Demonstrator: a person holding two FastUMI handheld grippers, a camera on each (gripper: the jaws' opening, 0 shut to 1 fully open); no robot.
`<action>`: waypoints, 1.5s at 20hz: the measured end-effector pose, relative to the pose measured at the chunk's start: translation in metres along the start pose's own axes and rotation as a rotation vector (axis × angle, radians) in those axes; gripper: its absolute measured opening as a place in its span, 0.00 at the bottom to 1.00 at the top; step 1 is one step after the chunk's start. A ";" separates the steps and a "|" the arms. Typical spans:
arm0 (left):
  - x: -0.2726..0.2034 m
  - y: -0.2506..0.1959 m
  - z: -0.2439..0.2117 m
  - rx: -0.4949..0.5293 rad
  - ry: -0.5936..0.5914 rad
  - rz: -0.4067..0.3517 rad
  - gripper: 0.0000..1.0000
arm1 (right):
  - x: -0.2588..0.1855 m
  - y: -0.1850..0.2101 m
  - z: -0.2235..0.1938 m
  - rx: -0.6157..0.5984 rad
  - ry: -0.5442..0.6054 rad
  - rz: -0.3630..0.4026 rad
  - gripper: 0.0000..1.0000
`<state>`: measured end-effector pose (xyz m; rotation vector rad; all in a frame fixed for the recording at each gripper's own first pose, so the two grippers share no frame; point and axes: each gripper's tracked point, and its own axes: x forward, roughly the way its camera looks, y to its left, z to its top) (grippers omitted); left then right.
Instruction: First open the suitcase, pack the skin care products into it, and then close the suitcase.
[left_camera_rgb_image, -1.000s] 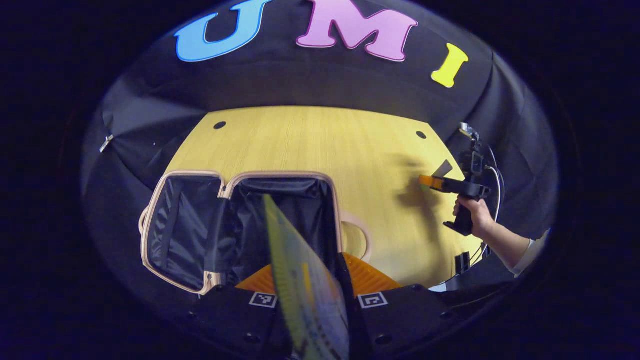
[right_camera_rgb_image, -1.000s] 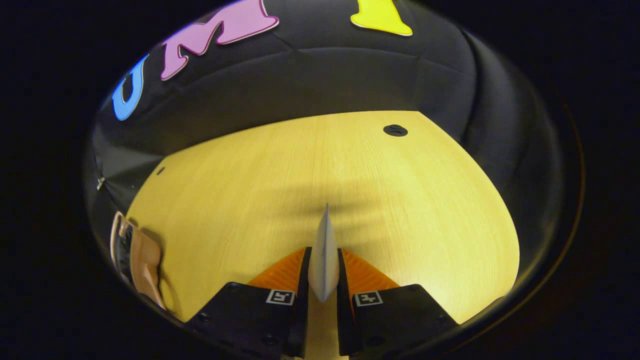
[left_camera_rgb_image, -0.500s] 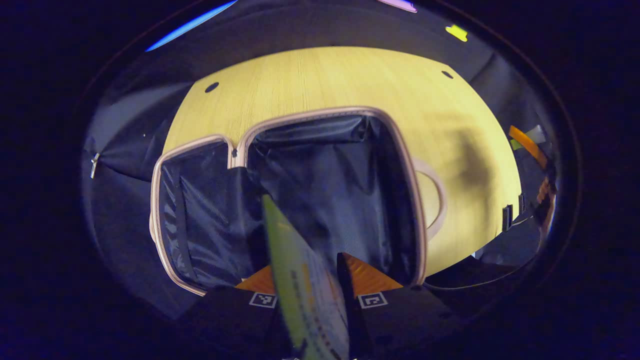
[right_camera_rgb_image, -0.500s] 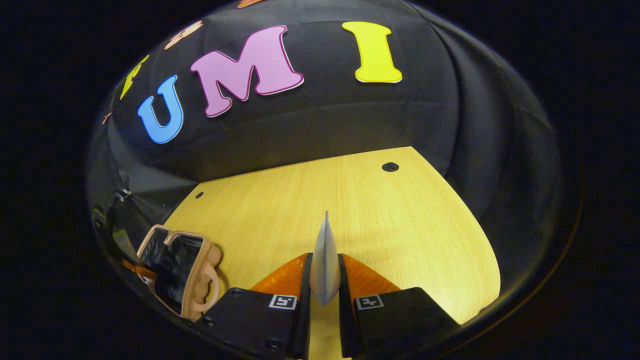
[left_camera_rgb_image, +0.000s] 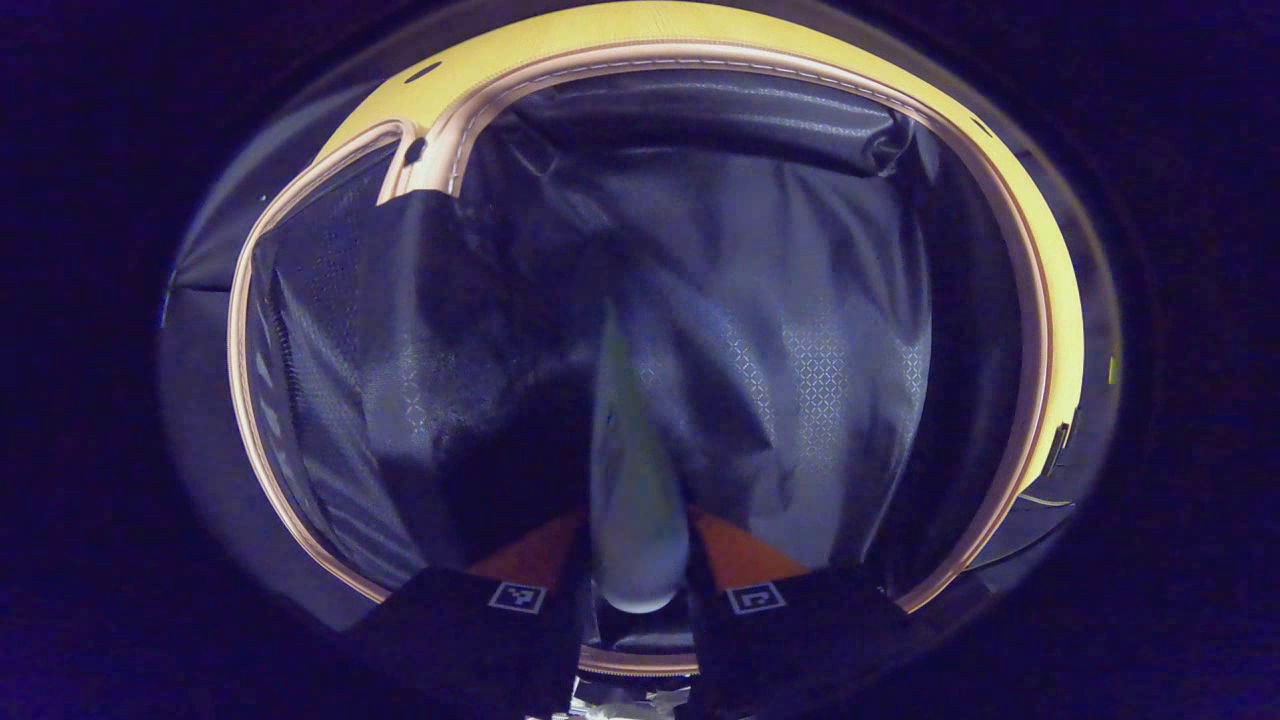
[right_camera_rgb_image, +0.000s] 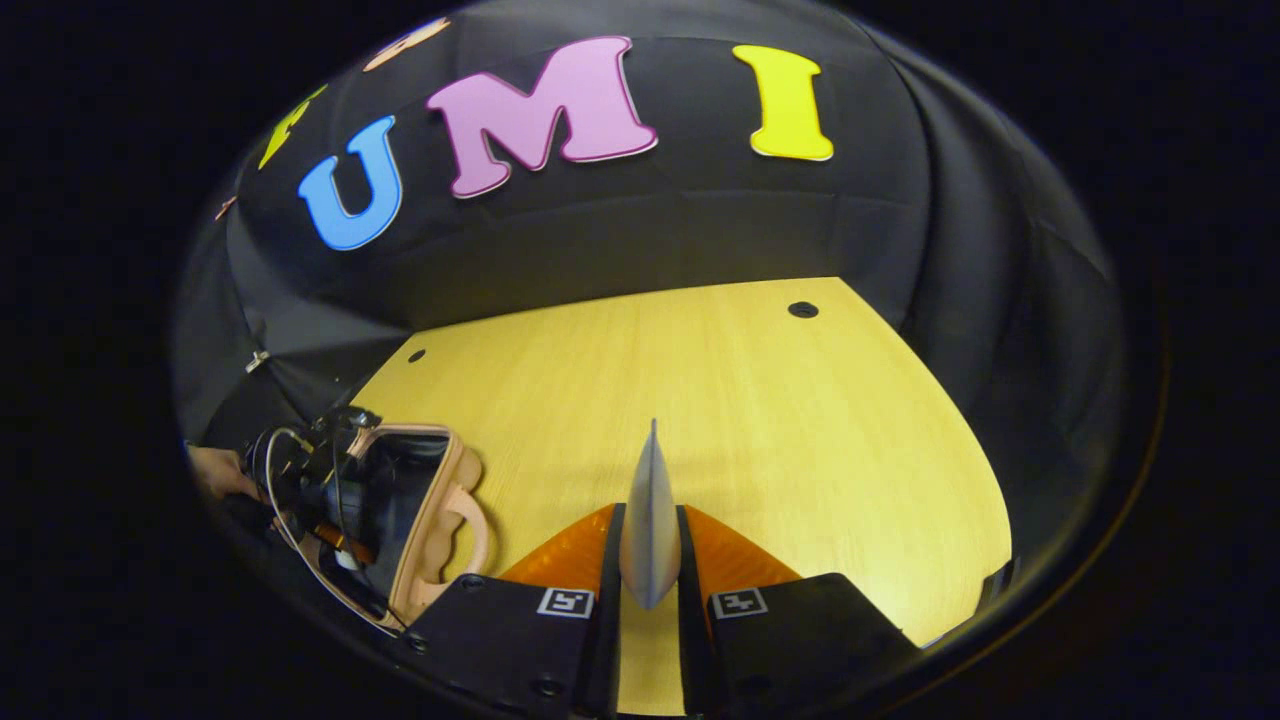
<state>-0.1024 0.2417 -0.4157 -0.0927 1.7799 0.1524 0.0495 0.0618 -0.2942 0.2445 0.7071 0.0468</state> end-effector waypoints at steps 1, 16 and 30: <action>-0.002 -0.003 -0.002 0.000 -0.024 -0.014 0.52 | -0.001 0.015 -0.001 -0.003 0.004 0.018 0.28; -0.155 0.120 -0.017 -0.120 -0.736 -0.183 0.93 | 0.038 0.254 -0.122 0.080 0.533 0.284 0.28; -0.137 0.321 -0.098 -0.608 -0.658 -0.041 0.93 | 0.045 0.275 -0.127 0.138 0.588 0.187 0.85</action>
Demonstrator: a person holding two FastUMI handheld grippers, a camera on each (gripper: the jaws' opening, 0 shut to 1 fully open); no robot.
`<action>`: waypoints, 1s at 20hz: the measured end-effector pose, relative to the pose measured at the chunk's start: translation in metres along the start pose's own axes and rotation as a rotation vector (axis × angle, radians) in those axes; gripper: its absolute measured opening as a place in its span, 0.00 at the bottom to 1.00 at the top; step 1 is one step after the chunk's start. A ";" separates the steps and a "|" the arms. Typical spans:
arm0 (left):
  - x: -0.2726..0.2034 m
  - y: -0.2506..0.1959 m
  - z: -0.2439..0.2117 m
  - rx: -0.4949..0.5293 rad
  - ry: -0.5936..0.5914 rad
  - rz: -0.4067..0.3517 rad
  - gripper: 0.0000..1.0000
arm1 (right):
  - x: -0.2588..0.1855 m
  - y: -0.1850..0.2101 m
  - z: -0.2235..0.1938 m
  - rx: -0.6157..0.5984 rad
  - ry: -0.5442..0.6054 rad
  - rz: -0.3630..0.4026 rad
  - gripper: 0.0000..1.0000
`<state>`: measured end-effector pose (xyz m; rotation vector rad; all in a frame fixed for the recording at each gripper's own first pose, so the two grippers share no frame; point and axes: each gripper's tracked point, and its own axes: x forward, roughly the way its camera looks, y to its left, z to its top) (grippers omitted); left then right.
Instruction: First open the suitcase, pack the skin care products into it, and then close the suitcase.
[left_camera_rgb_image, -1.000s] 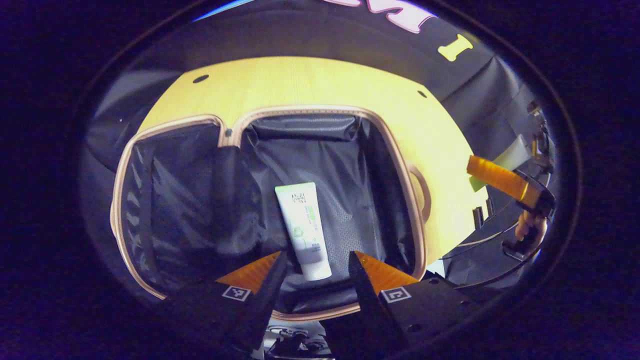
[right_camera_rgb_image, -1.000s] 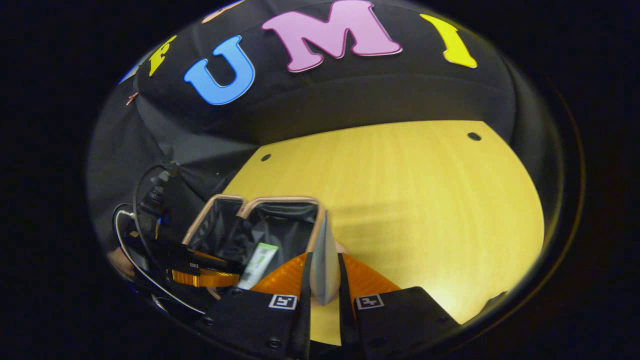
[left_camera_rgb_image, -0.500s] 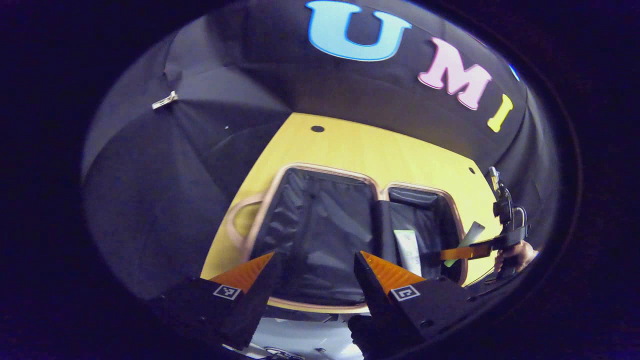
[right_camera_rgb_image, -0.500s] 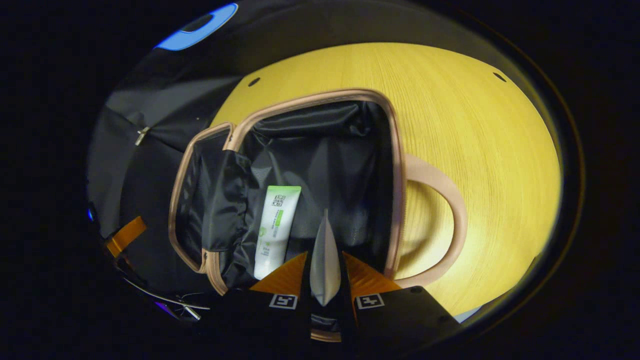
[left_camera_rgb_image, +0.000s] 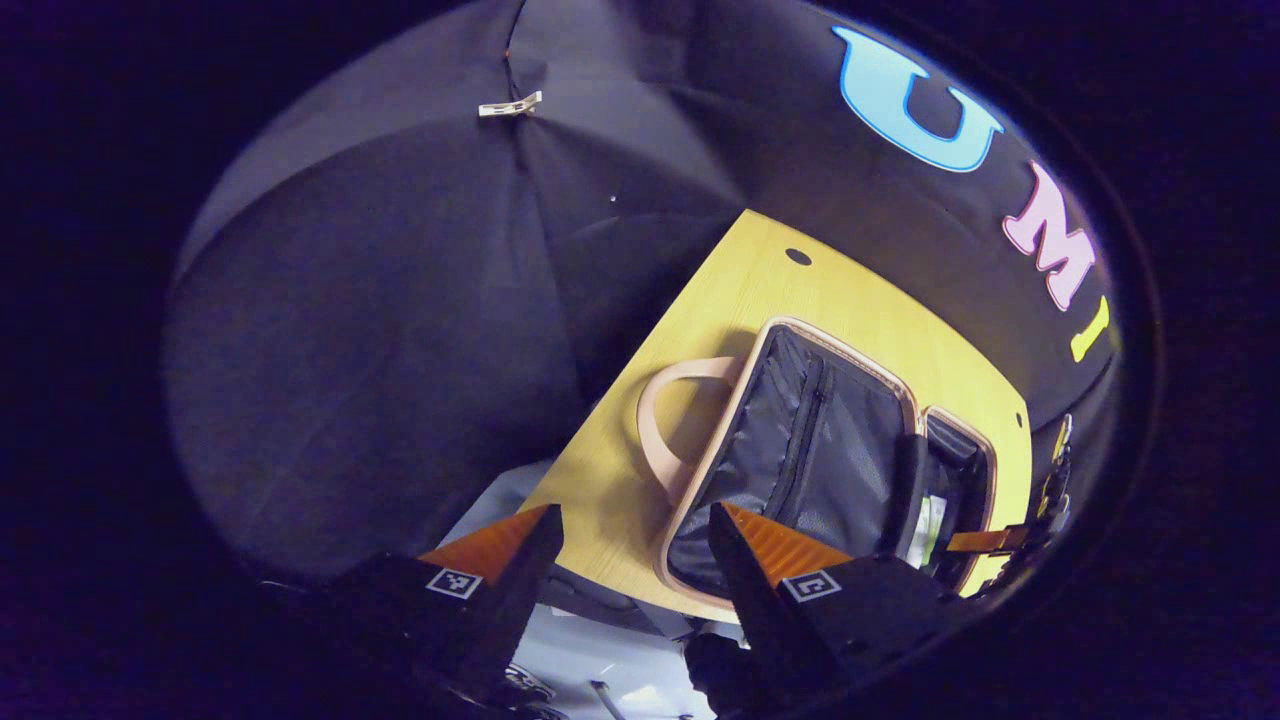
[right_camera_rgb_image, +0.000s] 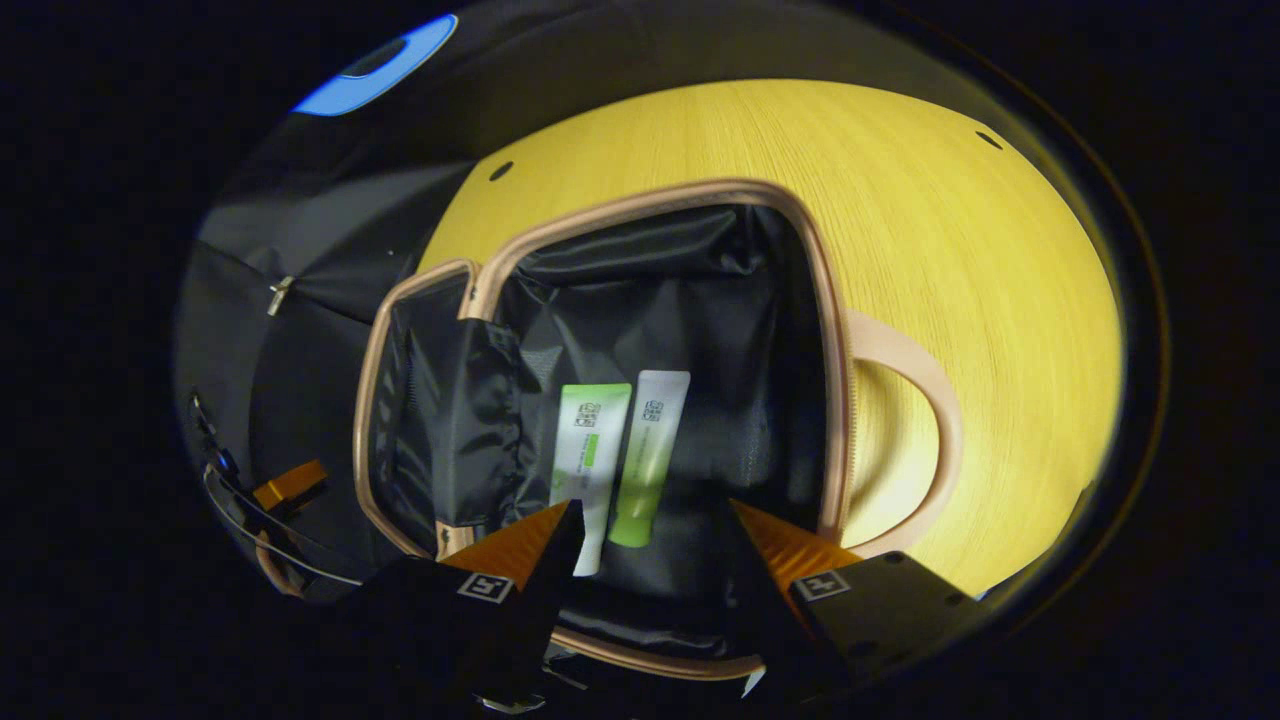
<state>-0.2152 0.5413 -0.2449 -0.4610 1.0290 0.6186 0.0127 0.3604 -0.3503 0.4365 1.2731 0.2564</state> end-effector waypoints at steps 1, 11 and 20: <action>0.005 0.004 0.006 -0.001 -0.006 0.002 0.93 | -0.010 0.009 0.004 -0.021 -0.039 0.044 0.90; 0.111 -0.016 0.044 -0.002 0.187 0.005 0.93 | -0.131 -0.071 0.018 -0.100 -0.242 0.041 0.94; 0.142 -0.017 0.022 -0.080 0.250 -0.036 0.19 | -0.192 -0.110 0.007 -0.035 -0.360 -0.025 0.94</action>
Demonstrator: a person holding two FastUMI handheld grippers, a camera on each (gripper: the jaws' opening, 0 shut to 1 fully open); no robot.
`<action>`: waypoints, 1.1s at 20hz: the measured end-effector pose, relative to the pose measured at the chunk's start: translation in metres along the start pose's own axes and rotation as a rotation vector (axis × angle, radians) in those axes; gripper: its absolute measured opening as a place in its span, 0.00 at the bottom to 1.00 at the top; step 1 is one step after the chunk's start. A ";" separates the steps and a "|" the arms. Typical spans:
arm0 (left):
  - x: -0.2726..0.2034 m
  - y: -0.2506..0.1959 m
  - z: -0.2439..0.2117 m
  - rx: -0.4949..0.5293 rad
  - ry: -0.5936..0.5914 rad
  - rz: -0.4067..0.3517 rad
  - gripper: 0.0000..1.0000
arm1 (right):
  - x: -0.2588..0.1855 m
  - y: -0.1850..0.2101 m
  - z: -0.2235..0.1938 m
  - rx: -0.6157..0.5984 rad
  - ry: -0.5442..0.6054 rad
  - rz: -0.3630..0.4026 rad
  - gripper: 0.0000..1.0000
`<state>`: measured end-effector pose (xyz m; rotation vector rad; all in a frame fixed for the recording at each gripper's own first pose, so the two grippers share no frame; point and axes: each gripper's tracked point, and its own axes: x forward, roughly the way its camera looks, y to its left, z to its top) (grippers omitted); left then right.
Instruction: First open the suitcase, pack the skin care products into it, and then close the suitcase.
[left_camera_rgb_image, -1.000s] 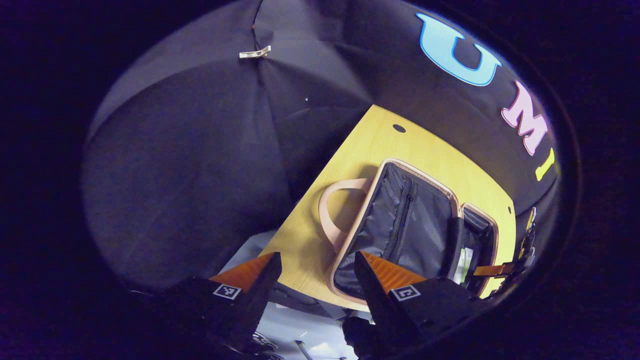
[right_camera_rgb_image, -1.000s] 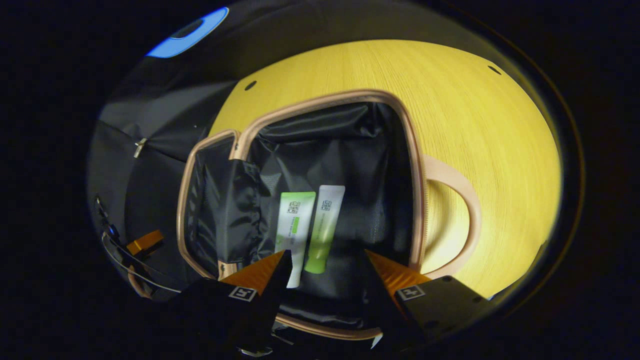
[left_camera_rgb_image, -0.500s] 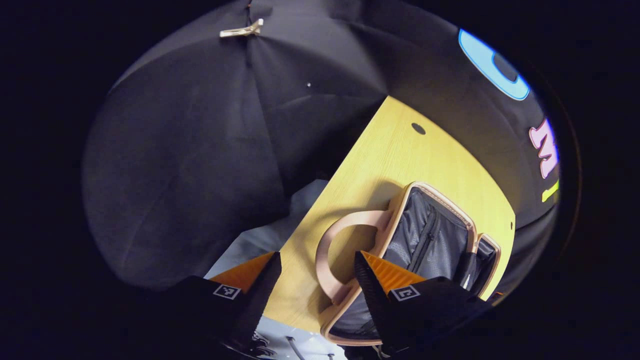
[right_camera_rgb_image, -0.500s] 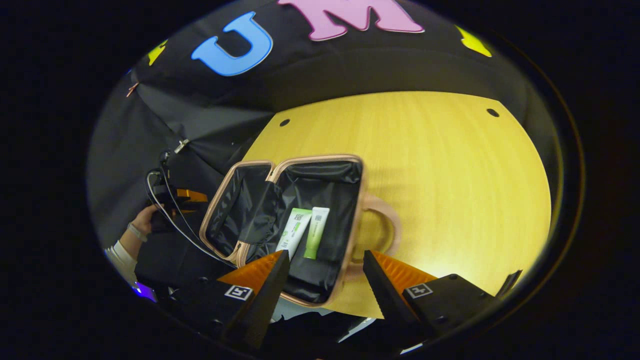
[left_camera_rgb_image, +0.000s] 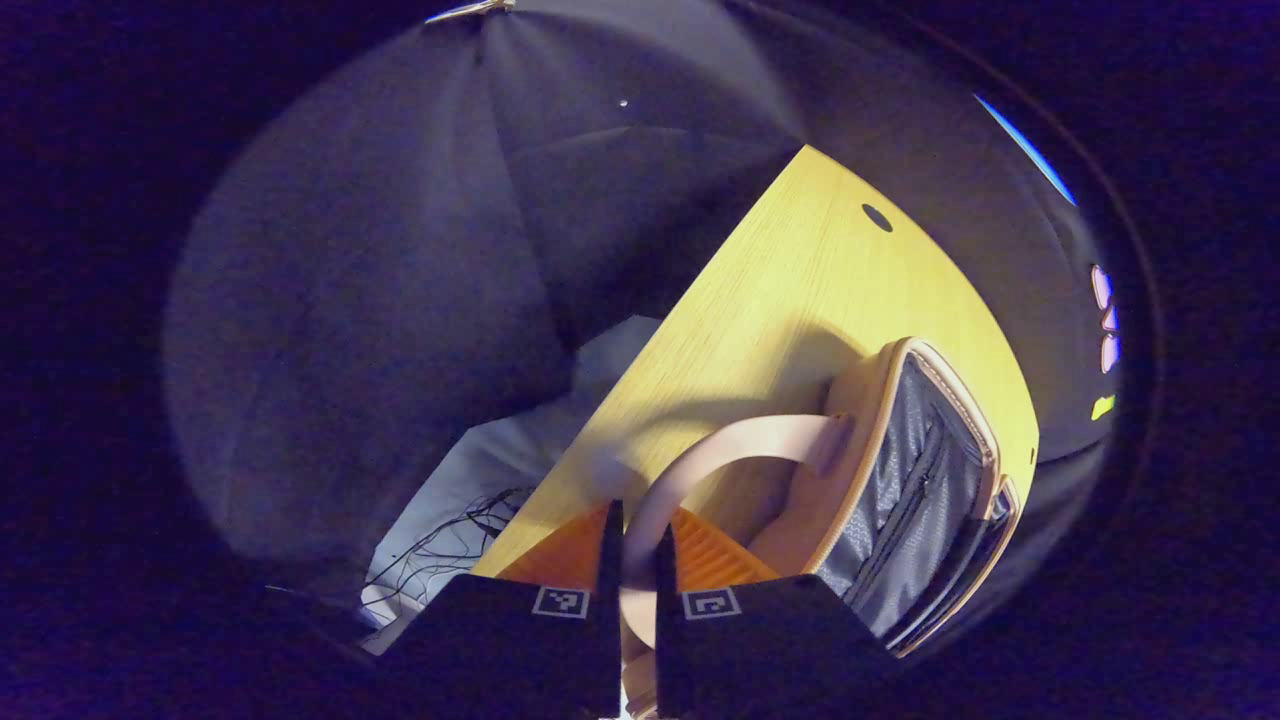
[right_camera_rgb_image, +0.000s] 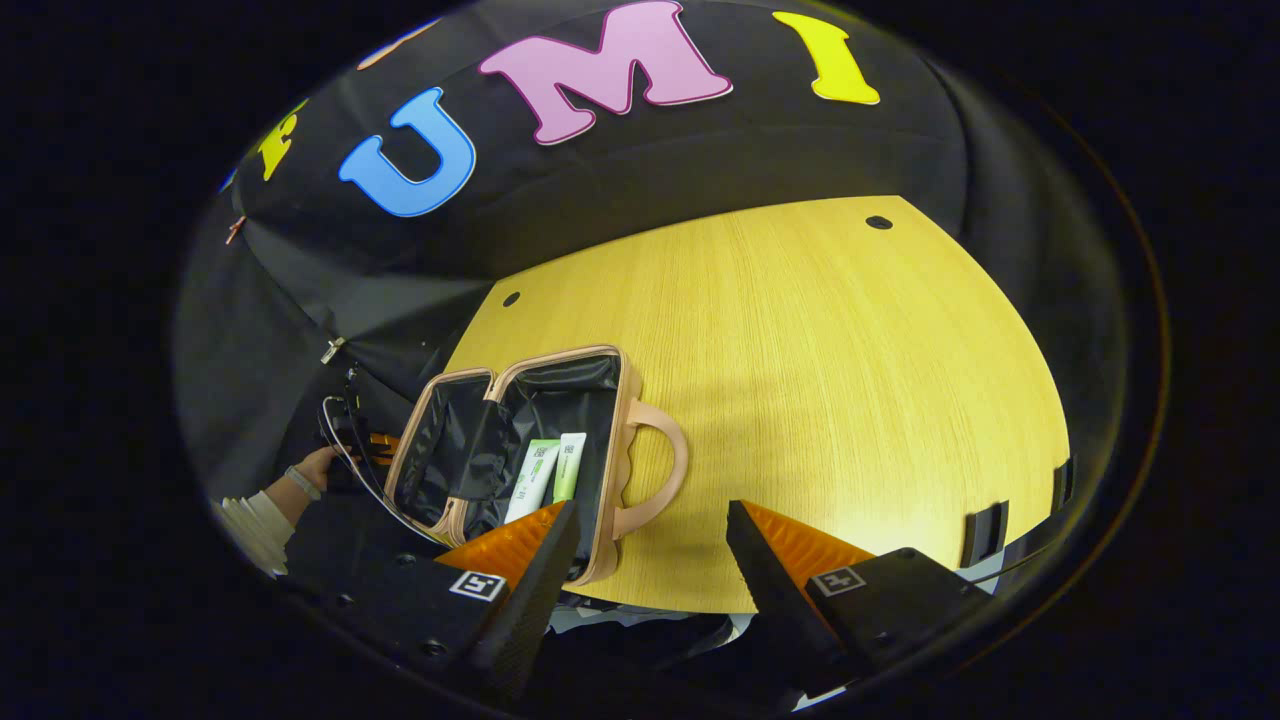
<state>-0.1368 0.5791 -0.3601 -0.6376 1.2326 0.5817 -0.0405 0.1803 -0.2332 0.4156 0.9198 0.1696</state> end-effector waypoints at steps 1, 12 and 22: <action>-0.008 -0.006 0.004 0.015 -0.023 -0.024 0.18 | -0.002 0.001 0.002 -0.011 -0.013 0.007 0.94; -0.252 -0.148 0.016 0.316 -0.374 -0.324 0.06 | -0.006 0.021 0.025 -0.113 -0.054 0.183 0.94; -0.290 -0.417 -0.131 0.608 -0.334 -0.586 0.07 | -0.067 -0.058 0.050 -0.106 -0.132 0.199 0.94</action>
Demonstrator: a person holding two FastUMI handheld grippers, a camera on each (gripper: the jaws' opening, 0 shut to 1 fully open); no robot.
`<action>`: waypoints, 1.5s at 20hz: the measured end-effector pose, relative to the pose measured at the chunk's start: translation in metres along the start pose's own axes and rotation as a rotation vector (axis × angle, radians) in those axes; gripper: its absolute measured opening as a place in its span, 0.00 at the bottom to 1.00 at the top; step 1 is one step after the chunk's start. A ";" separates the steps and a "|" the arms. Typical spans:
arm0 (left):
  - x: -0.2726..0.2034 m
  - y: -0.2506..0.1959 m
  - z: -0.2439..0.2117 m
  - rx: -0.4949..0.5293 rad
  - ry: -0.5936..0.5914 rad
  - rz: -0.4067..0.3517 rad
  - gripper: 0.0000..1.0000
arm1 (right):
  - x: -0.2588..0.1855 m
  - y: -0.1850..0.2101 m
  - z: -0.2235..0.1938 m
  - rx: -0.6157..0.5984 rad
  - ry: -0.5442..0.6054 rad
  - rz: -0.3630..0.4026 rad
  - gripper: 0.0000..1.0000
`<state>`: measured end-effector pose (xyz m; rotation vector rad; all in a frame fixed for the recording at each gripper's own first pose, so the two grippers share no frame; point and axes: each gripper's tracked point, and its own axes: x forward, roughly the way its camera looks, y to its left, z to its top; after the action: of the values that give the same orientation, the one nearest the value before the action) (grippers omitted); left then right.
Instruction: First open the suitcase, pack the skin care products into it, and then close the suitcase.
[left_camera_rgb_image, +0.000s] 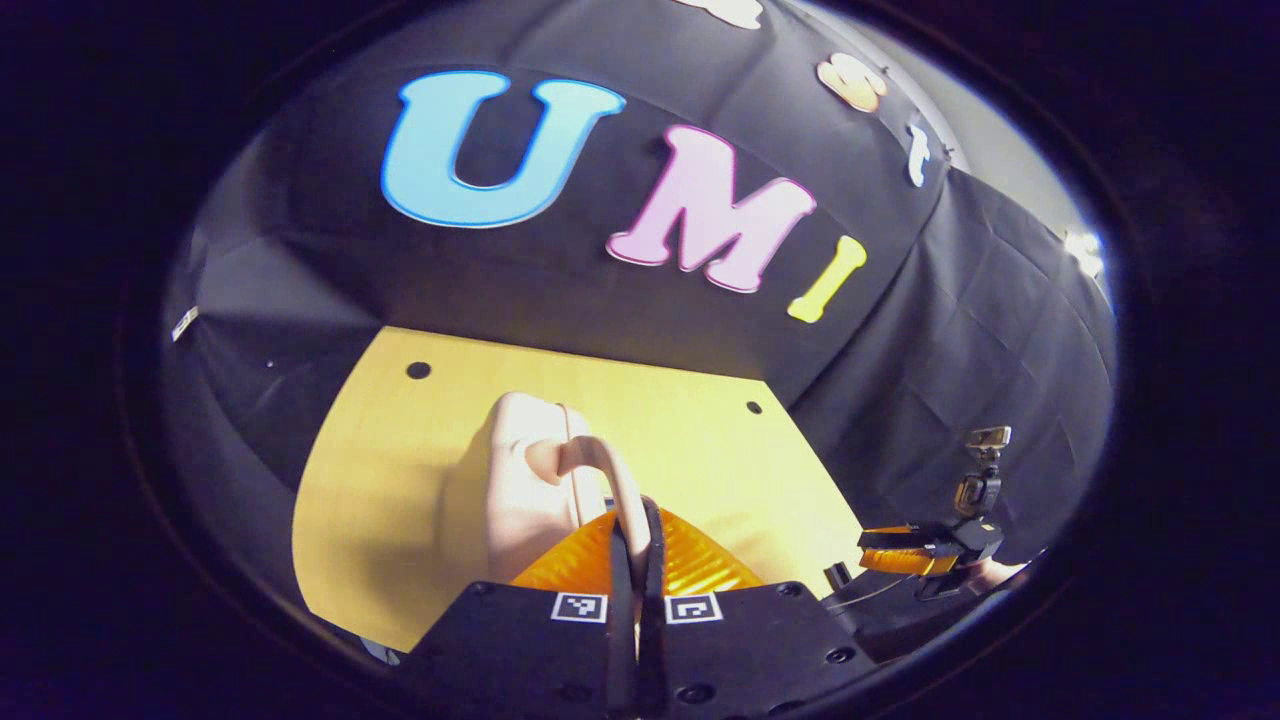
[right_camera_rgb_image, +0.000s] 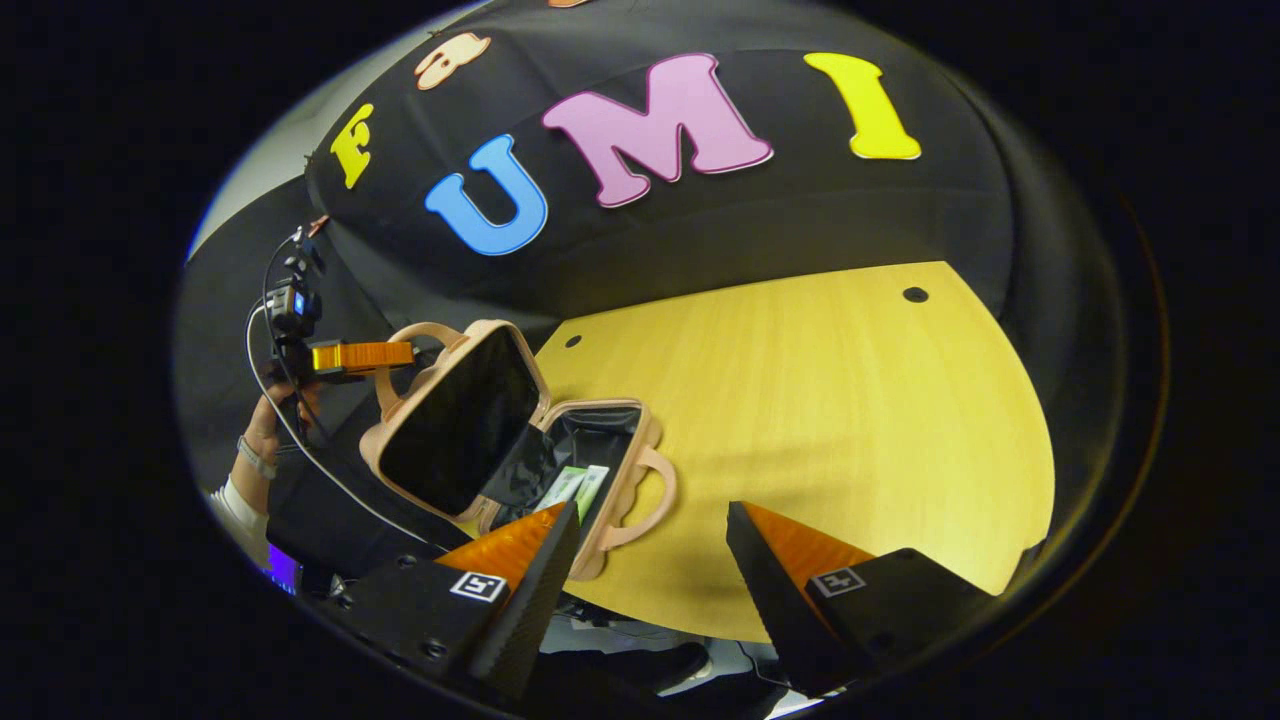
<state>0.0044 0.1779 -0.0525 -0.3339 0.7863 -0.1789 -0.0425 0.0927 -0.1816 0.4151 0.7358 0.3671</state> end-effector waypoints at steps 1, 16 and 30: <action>0.023 -0.021 -0.011 0.008 0.031 -0.014 0.06 | -0.010 -0.011 0.001 0.000 -0.010 -0.015 0.94; 0.186 -0.077 -0.148 0.072 0.270 0.153 0.41 | -0.119 -0.114 -0.008 -0.043 -0.088 -0.122 0.94; -0.031 -0.224 0.032 0.268 -0.590 0.406 0.96 | -0.164 -0.040 0.150 -0.343 -0.582 -0.139 0.96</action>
<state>-0.0015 -0.0148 0.0694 0.0376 0.2267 0.1924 -0.0416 -0.0519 -0.0086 0.1286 0.1252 0.2174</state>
